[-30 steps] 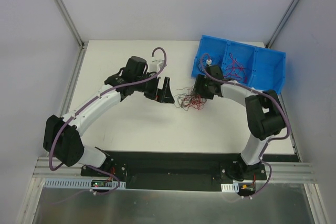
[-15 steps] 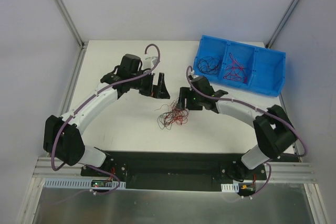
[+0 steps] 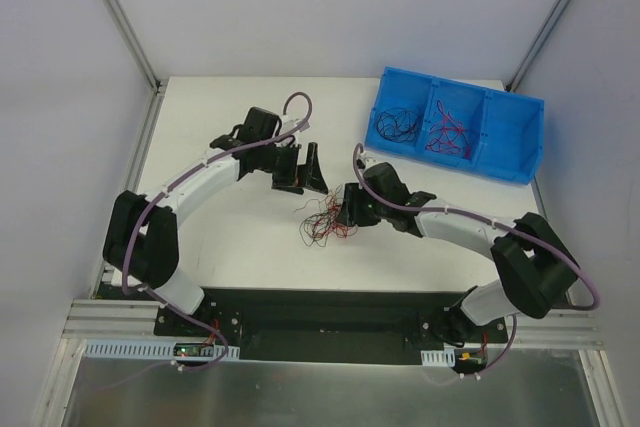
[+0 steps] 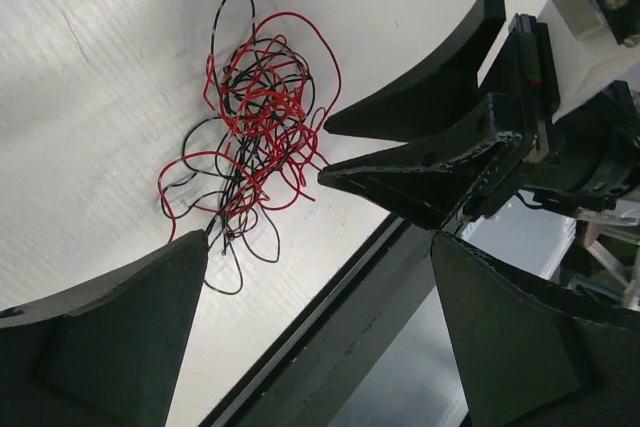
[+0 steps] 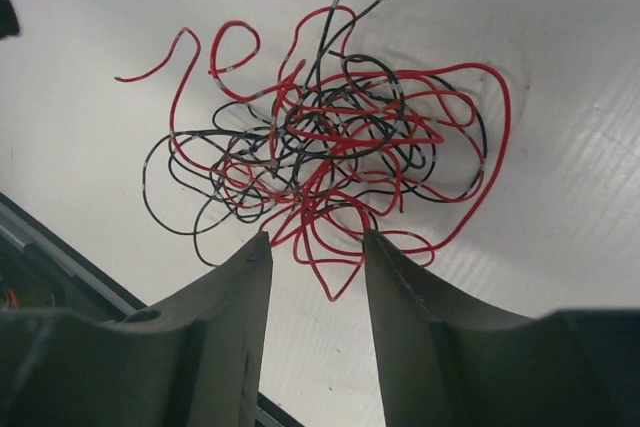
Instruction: Untangle the cables
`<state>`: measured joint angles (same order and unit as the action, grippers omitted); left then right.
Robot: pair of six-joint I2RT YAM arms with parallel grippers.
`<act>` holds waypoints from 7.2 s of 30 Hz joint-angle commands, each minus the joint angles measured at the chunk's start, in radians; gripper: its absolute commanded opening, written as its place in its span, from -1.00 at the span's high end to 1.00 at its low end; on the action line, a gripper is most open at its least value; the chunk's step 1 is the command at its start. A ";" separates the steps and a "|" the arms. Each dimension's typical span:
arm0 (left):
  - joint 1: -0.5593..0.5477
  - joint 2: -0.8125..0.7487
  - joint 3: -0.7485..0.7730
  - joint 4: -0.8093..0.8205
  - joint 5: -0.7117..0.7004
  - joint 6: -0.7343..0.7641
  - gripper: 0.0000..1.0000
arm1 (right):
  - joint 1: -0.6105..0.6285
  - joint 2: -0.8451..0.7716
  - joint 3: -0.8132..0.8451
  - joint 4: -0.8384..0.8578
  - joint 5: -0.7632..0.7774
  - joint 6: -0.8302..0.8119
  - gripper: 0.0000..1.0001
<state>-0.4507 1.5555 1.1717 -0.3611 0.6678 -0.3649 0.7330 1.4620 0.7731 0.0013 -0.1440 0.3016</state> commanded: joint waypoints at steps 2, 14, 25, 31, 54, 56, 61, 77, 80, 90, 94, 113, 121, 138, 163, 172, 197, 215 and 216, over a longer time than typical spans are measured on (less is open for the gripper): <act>-0.032 0.049 0.022 0.014 0.024 -0.132 -0.84 | 0.009 0.041 -0.009 0.123 -0.019 0.027 0.32; -0.114 0.097 -0.024 0.016 -0.183 -0.137 -0.86 | 0.028 -0.008 -0.049 0.131 -0.052 0.054 0.99; -0.189 0.251 0.006 0.073 -0.243 -0.152 -0.92 | 0.025 -0.270 -0.051 0.126 -0.092 0.128 0.99; -0.187 0.333 0.013 0.074 -0.344 -0.170 -0.81 | 0.025 -0.462 0.084 0.003 -0.037 0.104 0.99; -0.129 0.275 -0.081 0.091 -0.451 -0.183 -0.68 | 0.026 -0.620 0.876 -0.391 0.138 -0.236 0.99; -0.126 0.265 -0.086 0.094 -0.451 -0.184 -0.68 | 0.026 -0.614 0.894 -0.396 0.138 -0.252 0.99; -0.117 0.232 -0.102 0.096 -0.471 -0.183 -0.68 | 0.025 -0.576 1.017 -0.422 0.138 -0.332 0.99; -0.025 0.193 -0.170 0.117 -0.456 -0.193 -0.69 | 0.025 -0.439 1.352 -0.434 0.266 -0.565 0.99; -0.005 0.169 -0.191 0.117 -0.459 -0.204 -0.73 | 0.026 -0.448 1.324 -0.437 0.333 -0.601 0.99; 0.067 -0.015 -0.262 0.183 -0.308 -0.215 -0.79 | 0.025 -0.575 1.160 -0.386 0.354 -0.622 0.99; 0.005 -0.089 -0.231 0.235 -0.215 -0.177 -0.86 | 0.025 -0.598 1.060 -0.397 0.327 -0.572 0.99; -0.207 0.350 0.157 -0.033 -0.621 -0.135 -0.78 | 0.025 -0.583 1.292 -0.339 0.167 -0.493 0.99; -0.033 0.198 -0.013 -0.044 -0.662 -0.160 -0.79 | 0.025 -0.675 1.189 -0.179 0.227 -0.555 0.99; -0.003 -0.147 0.141 -0.108 -0.343 -0.023 -0.95 | 0.025 -0.559 0.945 -0.265 0.538 -0.716 0.99; -0.005 -0.180 0.204 -0.159 -0.218 0.155 -0.97 | -0.470 0.072 1.542 -0.215 0.466 -0.688 0.99; -0.002 -0.172 0.206 -0.159 -0.200 0.155 -0.97 | -0.701 0.100 1.471 -0.162 0.334 -0.504 0.99; 0.023 -0.153 0.206 -0.159 -0.172 0.144 -0.96 | -0.796 0.232 1.091 -0.113 0.268 -0.388 0.99; 0.023 -0.133 0.204 -0.159 -0.168 0.139 -0.96 | -0.804 0.523 0.942 -0.266 0.106 -0.291 0.99; 0.023 -0.130 0.204 -0.157 -0.168 0.139 -0.96 | -0.804 0.547 1.001 -0.302 0.121 -0.295 0.99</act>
<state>-0.4366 1.4155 1.3731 -0.5266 0.4770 -0.2272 -0.0631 1.9743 1.6089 -0.2367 -0.0349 0.0231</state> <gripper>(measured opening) 0.982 0.010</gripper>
